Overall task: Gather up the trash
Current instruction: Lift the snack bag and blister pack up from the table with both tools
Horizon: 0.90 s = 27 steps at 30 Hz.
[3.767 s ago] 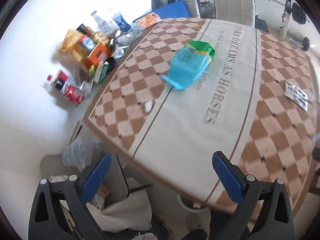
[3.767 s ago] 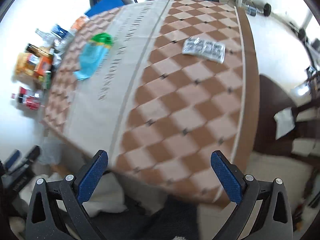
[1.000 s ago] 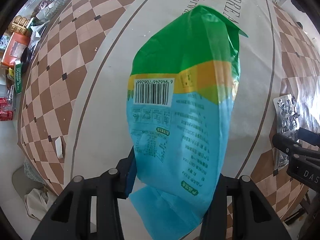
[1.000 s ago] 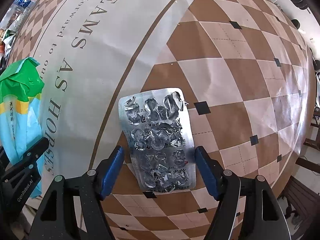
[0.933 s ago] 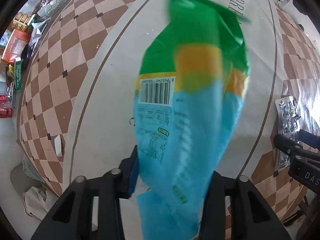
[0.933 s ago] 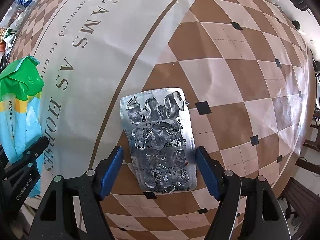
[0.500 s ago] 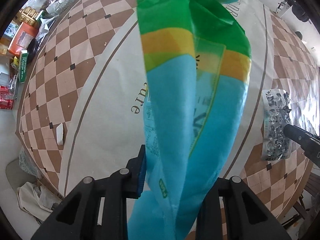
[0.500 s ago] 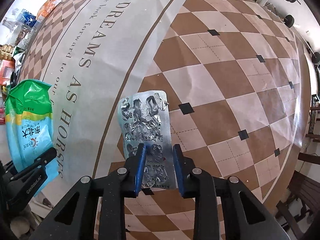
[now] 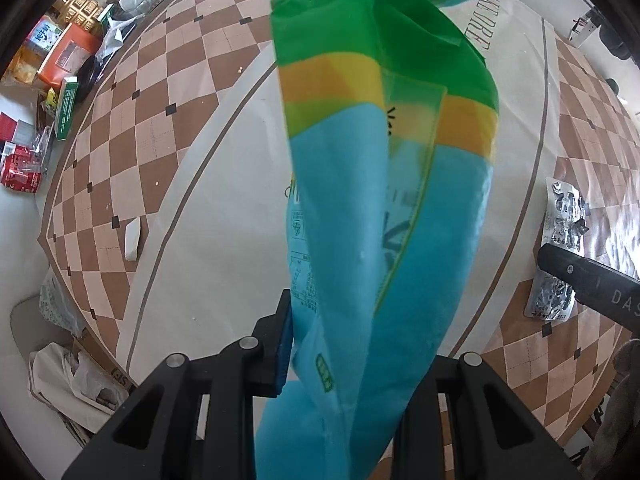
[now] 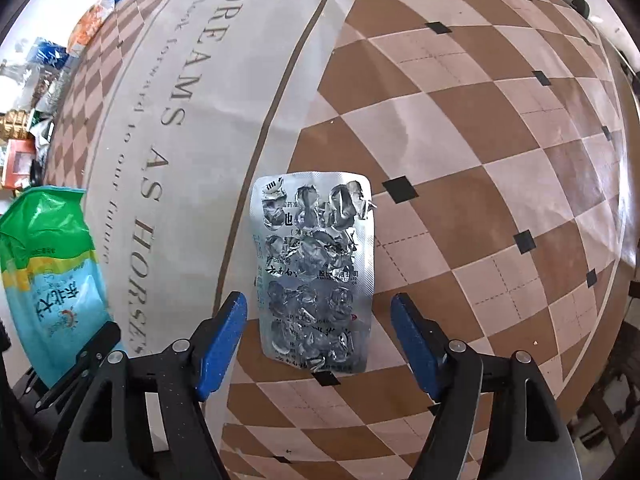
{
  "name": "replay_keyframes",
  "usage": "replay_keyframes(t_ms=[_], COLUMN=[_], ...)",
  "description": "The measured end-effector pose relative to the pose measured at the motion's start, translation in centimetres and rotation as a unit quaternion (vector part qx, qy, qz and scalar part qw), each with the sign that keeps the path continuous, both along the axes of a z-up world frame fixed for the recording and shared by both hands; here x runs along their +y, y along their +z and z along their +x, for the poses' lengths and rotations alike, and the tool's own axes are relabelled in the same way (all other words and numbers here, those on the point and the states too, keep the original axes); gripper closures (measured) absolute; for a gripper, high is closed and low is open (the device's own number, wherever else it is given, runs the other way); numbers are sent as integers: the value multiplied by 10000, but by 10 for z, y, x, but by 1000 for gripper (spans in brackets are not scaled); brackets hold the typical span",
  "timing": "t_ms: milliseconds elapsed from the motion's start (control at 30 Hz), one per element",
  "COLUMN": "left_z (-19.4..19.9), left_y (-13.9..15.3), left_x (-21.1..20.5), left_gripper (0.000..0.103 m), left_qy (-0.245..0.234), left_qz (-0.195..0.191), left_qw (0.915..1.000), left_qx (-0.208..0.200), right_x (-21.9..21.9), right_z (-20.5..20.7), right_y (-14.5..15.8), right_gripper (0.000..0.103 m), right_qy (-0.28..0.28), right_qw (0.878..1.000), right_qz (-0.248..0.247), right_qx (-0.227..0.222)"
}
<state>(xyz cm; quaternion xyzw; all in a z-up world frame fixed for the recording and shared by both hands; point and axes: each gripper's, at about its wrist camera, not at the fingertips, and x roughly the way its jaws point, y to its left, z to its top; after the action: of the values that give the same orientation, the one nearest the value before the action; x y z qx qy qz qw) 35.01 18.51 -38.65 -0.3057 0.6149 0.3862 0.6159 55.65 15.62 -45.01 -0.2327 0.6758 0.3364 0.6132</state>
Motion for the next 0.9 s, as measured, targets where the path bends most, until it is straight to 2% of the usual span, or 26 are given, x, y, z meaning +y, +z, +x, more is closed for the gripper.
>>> replay_keyframes(t_ms=[167,200,233,567,633,900], left_z=[-6,-8,-8,-17,-15,-23], left_y=[-9,-10,-12,-1,6,33], left_x=[1,2,2,0,-2,-8], left_gripper=[79,79,79,79,79,79], left_qy=[133,154,170,216,212,193], left_qz=[-53,-60,-68,6,46,250], left_qw=[9999,9998,9998,9998,9997,9990], left_qx=[77,80,83,-54,-93,-301], right_x=[14,15,17,3,-13,-30], right_z=[-19,-23,-27,-36,-35,-27], right_y=[2,3,7,21,30,73], right_gripper=[24,28,36,36,36,36], right_qy=[97,149,216,277,240,209], right_qw=[9969,9957,9947,9950,9954,9944], right_qz=[-368,-389,-253,6,98,540], right_qx=[-695,-832,-974,-963,-926,-887])
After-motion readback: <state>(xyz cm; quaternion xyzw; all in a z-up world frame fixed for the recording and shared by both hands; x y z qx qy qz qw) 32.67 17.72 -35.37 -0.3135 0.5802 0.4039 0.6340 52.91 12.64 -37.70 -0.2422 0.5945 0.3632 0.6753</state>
